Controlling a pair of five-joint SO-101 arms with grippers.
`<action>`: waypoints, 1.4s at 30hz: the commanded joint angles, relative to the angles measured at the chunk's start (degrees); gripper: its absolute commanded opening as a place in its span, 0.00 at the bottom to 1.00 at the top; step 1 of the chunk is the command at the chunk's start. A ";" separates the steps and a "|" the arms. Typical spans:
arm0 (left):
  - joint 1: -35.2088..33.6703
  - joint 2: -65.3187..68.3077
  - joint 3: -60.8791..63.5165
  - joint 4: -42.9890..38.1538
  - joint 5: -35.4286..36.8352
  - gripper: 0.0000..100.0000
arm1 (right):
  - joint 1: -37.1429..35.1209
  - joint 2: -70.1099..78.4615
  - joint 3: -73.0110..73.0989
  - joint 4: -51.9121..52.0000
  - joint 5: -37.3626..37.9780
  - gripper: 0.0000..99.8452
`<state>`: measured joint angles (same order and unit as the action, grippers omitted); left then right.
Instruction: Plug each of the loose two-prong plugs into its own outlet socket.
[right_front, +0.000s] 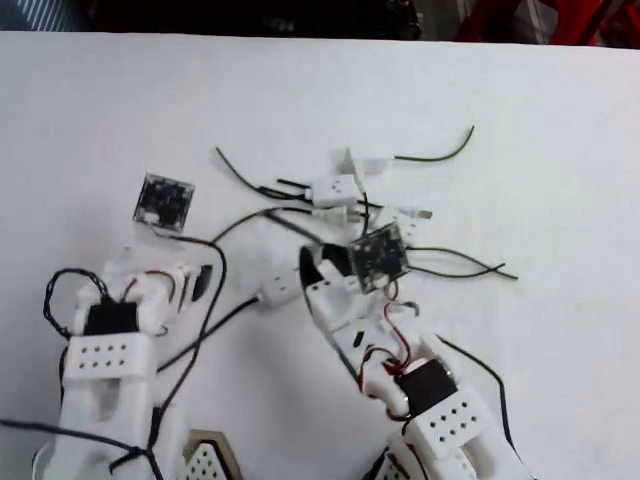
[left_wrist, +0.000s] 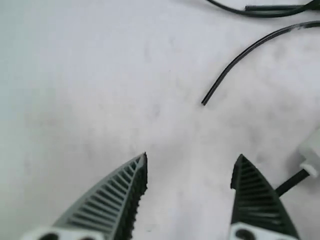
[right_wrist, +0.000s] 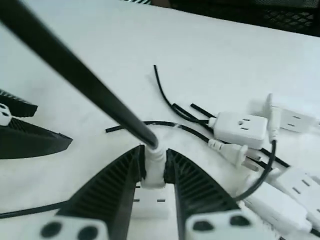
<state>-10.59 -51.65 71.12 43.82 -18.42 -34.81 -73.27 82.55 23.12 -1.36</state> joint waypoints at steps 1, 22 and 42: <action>-1.63 -5.76 4.57 -2.81 0.88 0.27 | -2.86 4.18 -1.41 -1.45 3.34 0.02; -4.79 -8.04 5.36 -2.90 1.14 0.27 | -0.40 41.10 -12.04 -16.13 4.13 0.02; -4.79 -8.04 5.45 -2.81 0.97 0.27 | 1.36 48.92 -12.13 -16.22 7.47 0.02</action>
<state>-14.90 -58.15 76.84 42.15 -17.63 -33.93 -25.36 71.56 4.48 5.49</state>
